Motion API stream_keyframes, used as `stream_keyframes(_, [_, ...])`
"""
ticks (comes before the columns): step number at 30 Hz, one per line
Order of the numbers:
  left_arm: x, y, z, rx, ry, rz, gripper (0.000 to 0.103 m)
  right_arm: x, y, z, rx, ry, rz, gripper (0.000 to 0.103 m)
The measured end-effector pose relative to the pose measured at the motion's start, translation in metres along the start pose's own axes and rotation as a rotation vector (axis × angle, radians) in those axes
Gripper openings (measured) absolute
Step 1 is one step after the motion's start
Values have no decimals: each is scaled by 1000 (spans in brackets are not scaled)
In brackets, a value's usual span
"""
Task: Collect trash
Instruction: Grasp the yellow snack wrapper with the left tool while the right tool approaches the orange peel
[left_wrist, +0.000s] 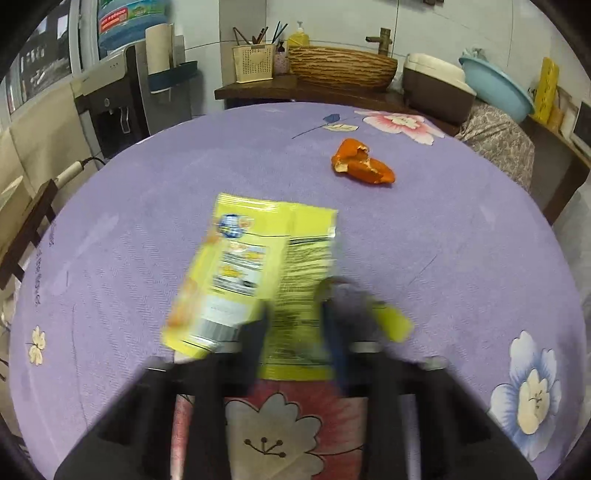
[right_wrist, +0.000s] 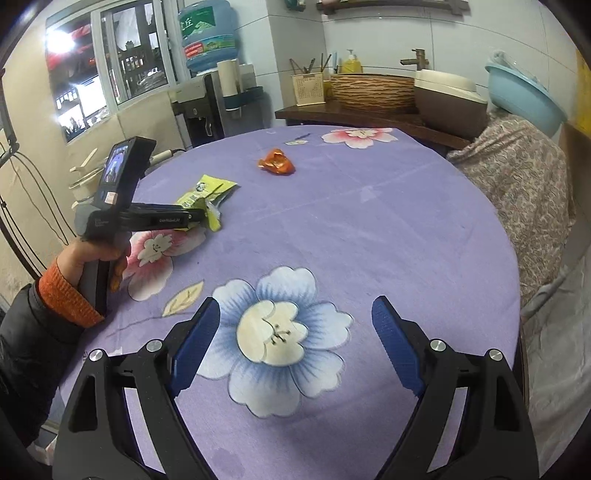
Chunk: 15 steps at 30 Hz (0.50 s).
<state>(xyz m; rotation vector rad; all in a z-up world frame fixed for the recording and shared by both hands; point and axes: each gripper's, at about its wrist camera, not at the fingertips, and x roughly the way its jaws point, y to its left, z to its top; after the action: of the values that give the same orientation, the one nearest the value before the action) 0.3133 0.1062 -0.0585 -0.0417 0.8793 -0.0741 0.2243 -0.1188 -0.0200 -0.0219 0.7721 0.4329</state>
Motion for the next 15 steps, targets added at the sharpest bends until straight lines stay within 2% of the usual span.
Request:
stream_keyframes(3, [-4,6,-1,-57,-30,-66,6,7,10,9,-34,-6,1,84])
stream_keyframes(9, [-15,19,-3,-119,-87,-143,5,35,17,37,-62,26,24,84])
stream_keyframes(13, [-25,28,0,-154,-134,-163,5,66,19,59,-37,51,55,84])
stream_keyframes(15, [-32,28,1,-146,-170,-160,5,91,24,76,-49,51,36,84])
